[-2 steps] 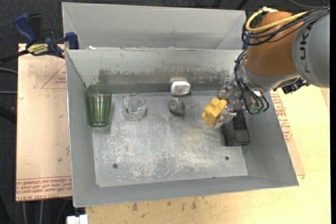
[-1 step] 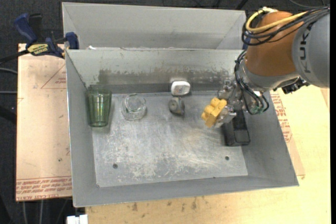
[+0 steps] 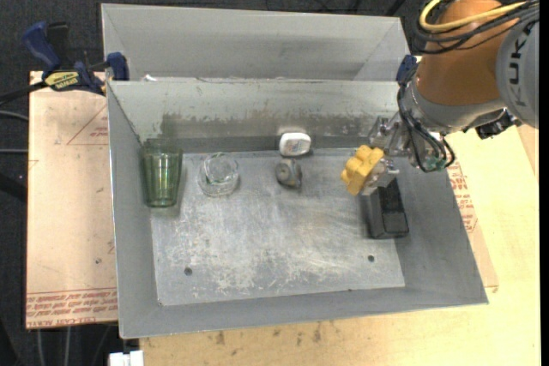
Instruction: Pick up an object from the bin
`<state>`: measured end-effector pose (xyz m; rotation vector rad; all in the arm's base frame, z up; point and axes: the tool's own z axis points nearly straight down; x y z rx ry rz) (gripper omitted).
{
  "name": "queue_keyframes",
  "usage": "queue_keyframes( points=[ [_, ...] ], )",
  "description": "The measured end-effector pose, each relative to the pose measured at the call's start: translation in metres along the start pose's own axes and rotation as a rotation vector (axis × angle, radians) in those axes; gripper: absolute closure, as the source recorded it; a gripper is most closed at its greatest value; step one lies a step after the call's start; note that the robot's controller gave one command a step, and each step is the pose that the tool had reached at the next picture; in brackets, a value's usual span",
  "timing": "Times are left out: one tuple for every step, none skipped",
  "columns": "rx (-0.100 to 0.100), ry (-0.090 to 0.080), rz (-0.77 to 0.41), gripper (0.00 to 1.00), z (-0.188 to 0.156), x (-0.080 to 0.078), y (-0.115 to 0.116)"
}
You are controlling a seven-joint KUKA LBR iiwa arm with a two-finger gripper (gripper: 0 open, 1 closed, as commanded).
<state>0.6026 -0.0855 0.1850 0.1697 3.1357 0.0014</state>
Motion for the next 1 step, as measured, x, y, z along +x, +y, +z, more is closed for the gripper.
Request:
queue_keyframes(
  points=[
    [0.001, -0.006, -0.004, 1.00, -0.0202, -0.0020, -0.0015]
  ],
)
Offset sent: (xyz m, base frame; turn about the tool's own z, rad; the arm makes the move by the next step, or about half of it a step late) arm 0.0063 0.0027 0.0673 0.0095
